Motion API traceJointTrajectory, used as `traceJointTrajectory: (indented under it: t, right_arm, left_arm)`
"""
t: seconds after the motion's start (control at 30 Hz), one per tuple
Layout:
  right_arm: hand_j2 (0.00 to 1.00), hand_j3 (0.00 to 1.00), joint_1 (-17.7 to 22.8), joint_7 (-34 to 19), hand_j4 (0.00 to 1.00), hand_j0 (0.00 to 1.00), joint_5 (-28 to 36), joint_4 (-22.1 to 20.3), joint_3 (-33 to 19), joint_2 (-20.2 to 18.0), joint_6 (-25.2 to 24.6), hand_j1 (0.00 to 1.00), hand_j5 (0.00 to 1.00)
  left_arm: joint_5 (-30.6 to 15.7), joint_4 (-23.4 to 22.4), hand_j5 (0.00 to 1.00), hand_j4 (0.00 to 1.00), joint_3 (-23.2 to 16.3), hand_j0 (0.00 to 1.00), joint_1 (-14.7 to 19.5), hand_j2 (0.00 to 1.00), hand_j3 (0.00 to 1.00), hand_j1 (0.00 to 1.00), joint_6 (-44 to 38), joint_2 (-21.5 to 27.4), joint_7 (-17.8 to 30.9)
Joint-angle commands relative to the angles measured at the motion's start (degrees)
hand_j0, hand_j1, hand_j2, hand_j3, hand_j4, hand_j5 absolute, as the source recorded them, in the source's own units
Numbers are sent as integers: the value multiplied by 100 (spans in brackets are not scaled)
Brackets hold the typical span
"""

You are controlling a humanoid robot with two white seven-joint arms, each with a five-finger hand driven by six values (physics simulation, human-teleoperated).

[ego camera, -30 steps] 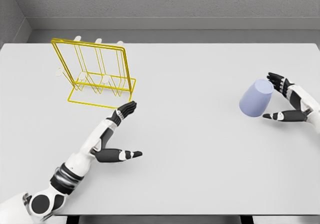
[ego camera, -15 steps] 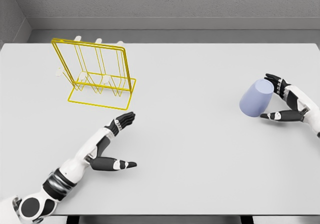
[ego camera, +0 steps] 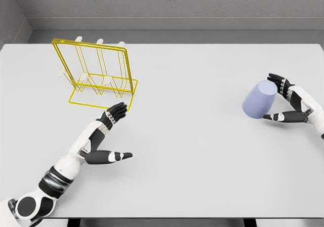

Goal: Place the cup on the cup holder with both arms

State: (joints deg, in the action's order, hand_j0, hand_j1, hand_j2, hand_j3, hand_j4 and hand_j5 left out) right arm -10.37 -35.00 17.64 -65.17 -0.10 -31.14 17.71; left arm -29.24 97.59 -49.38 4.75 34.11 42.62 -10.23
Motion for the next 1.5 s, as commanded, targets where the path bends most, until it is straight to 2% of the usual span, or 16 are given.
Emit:
traceJointTrajectory:
  t: [0.0, 0.17, 0.53, 0.9, 1.1, 1.4, 1.47]
  right_arm:
    - [100, 100, 0, 0, 100, 100, 38, -13, 18, 3, 31, 100, 100]
    - [100, 100, 0, 0, 100, 100, 29, -48, 133, 38, 207, 100, 100]
    - [100, 100, -26, 0, 100, 100, -6, -66, 194, 73, 215, 100, 100]
    - [100, 100, -35, 0, 100, 100, -6, -75, 229, 126, 295, 100, 100]
    - [85, 85, -35, 0, 85, 85, -6, -83, 212, 126, 400, 85, 85]
    - [72, 72, -35, 0, 72, 72, 47, -101, 194, 196, 558, 72, 72]
    - [69, 69, -35, 0, 69, 69, 73, -92, 194, 223, 787, 69, 69]
  left_arm:
    - [-3, 14, 100, 100, 16, 100, -9, 100, 100, 100, -28, -8, 3]
    - [6, 14, 100, 100, 16, 100, -53, 100, 100, 100, -115, -9, 3]
    - [59, 32, 100, 100, 16, 100, -211, 100, 100, 100, -115, -9, 3]
    - [59, 93, 100, 100, 104, 100, -211, 100, 100, 100, -124, -9, 3]
    - [67, 93, 100, 100, 104, 100, -220, 100, 100, 100, -133, -9, 3]
    - [67, 102, 100, 100, 104, 100, -220, 100, 100, 100, -133, -9, -5]
    - [76, 102, 100, 100, 95, 100, -220, 100, 100, 100, -142, -96, -14]
